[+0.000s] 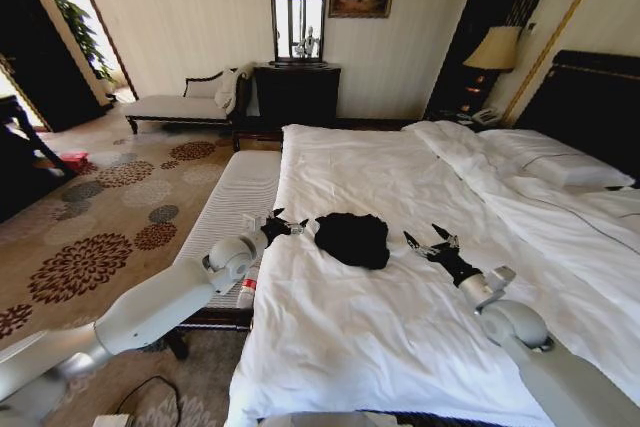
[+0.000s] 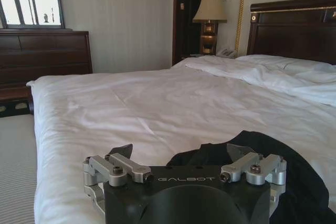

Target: Fold the clothes on the bed.

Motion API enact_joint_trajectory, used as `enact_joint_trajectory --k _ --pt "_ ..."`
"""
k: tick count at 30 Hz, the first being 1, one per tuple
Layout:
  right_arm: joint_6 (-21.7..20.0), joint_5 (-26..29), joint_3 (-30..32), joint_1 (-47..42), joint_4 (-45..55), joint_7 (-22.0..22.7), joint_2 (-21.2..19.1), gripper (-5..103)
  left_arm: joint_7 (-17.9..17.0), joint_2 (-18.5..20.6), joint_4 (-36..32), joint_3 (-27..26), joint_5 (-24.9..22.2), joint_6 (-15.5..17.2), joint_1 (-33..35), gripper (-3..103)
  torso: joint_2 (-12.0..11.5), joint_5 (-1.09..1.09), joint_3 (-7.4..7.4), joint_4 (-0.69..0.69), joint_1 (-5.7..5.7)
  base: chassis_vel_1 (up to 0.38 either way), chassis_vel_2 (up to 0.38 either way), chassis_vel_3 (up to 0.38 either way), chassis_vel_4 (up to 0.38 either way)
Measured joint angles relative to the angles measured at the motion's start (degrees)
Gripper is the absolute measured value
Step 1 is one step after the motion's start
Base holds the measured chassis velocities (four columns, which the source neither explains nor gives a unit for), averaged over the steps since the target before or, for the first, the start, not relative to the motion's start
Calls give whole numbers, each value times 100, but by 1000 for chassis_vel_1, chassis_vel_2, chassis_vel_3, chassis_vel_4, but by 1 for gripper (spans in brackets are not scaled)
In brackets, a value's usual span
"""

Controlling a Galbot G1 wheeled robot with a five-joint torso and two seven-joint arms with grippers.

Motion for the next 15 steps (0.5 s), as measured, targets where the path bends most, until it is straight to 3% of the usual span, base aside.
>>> enact_joint_trajectory --k 8,12,15 --pt "56 120 -131 93 -110 29 -30 100 13 -171 195 -1 -73 126 -4 100 -1 7 0 -5 1 -137 -145 112 112" --pt "-40 236 -249 228 -160 32 -131 100 167 -247 363 4 -411 290 -144 100 0 1 0 -1 0 0 0 0 0" --pt "-187 355 -416 393 -245 -31 -277 100 471 -214 616 -15 -879 446 -309 100 0 -2 0 5 1 33 39 -17 -19"
